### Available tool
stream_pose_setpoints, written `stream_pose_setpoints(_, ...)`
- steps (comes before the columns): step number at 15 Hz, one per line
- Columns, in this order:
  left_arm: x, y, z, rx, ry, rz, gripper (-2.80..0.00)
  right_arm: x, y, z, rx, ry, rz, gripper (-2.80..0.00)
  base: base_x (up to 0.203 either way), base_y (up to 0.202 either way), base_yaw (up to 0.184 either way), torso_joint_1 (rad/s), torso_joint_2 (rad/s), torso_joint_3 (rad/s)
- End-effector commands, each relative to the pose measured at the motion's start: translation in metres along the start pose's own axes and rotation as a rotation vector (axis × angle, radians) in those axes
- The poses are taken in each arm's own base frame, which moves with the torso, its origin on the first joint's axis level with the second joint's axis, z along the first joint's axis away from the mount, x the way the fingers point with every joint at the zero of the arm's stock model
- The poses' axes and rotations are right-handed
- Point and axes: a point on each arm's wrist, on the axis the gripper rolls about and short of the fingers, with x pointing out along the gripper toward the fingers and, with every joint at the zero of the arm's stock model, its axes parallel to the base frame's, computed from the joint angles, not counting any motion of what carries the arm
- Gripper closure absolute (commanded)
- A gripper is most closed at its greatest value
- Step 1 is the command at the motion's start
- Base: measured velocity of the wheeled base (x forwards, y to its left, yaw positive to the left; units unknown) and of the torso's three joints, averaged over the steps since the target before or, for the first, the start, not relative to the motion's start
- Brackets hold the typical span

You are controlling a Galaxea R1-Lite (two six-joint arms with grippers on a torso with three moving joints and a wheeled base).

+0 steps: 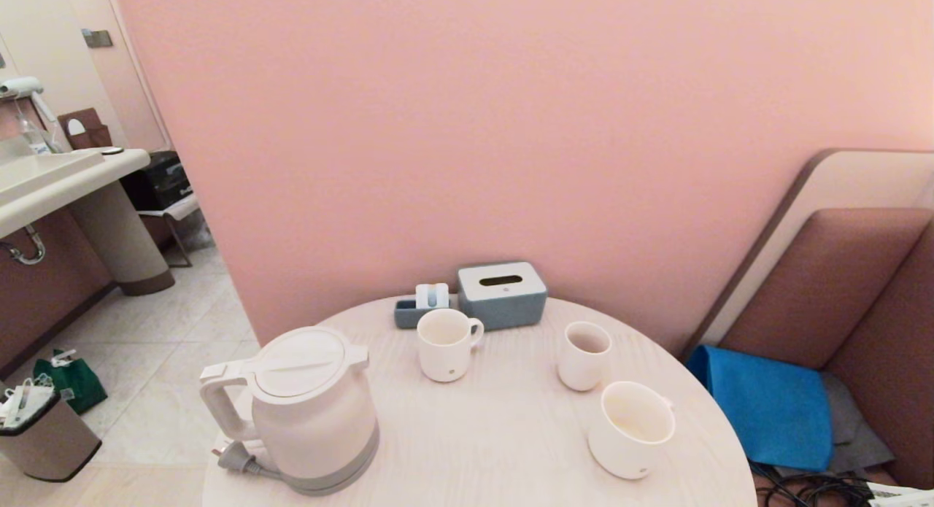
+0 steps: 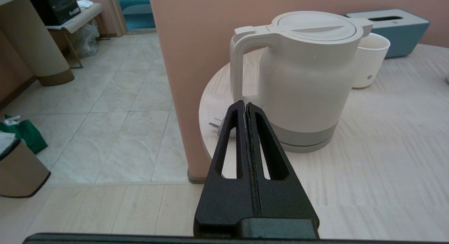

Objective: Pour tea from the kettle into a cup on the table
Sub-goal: Pick up the kettle

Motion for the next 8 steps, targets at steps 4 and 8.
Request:
stream_pose_setpoints(4, 0.0000, 0.0000, 0.0001, 0.011, -0.001, 0.000, 0.00, 0.0001, 0.0000, -0.0001, -0.001, 0.002, 0.000, 0.00, 0.000, 0.000, 0.000, 0.000, 0.00, 0.000)
stream_pose_setpoints(8, 0.0000, 0.0000, 0.0001, 0.009, -0.001, 0.002, 0.00, 0.0001, 0.0000, 0.0001, -0.001, 0.001, 0.001, 0.00, 0.000, 0.000, 0.000, 0.000, 0.00, 0.000)
